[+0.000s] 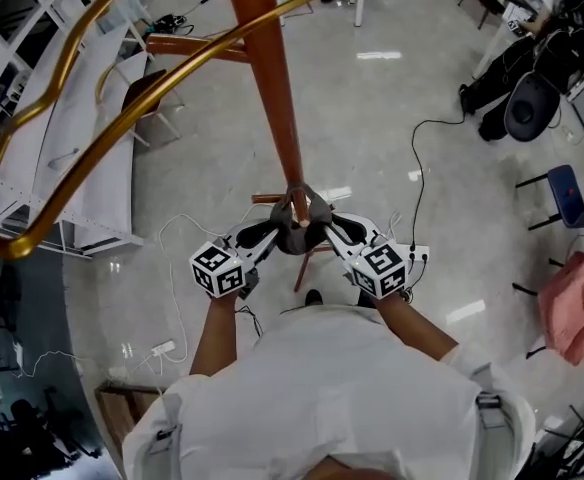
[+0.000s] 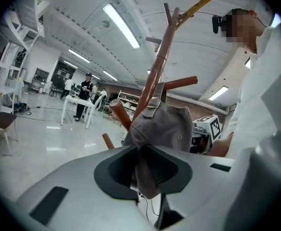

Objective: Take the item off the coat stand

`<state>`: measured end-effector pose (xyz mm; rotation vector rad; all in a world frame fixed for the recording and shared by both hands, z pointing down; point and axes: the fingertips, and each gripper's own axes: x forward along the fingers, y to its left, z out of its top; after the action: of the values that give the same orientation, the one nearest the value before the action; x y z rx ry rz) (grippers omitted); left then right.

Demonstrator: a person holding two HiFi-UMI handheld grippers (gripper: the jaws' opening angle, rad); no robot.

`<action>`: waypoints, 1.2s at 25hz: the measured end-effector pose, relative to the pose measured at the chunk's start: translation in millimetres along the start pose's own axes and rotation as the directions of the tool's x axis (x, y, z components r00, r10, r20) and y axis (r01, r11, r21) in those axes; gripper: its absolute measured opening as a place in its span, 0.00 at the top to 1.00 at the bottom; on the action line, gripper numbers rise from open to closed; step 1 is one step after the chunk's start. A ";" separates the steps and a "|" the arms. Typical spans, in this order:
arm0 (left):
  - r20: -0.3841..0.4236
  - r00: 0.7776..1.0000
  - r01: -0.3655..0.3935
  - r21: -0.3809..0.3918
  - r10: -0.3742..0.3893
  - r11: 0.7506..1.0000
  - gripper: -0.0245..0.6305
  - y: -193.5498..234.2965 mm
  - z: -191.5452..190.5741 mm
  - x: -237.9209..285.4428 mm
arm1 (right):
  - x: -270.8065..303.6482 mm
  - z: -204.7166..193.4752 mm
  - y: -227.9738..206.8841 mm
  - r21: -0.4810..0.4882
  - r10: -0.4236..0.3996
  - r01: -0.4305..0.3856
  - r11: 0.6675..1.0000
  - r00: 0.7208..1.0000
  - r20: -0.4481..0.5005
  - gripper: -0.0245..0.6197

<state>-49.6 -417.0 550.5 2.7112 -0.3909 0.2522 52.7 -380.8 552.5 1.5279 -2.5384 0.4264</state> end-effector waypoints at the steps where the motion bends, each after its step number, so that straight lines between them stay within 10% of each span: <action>1: 0.002 1.000 -0.002 0.003 0.002 1.000 0.85 -0.5 0.0 -0.4 | -3.8 1.1 -2.4 0.002 -0.004 0.004 1.000 1.000 0.007 0.85; 30: 0.221 0.949 -0.231 0.006 0.224 0.973 0.93 -100.8 30.7 -64.5 | -91.5 34.9 19.7 -0.054 0.202 -0.197 0.979 0.974 0.101 0.88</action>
<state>-76.2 -324.9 472.6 2.7325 -0.7719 0.0206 79.1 -306.2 491.5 1.3190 -2.7768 0.3193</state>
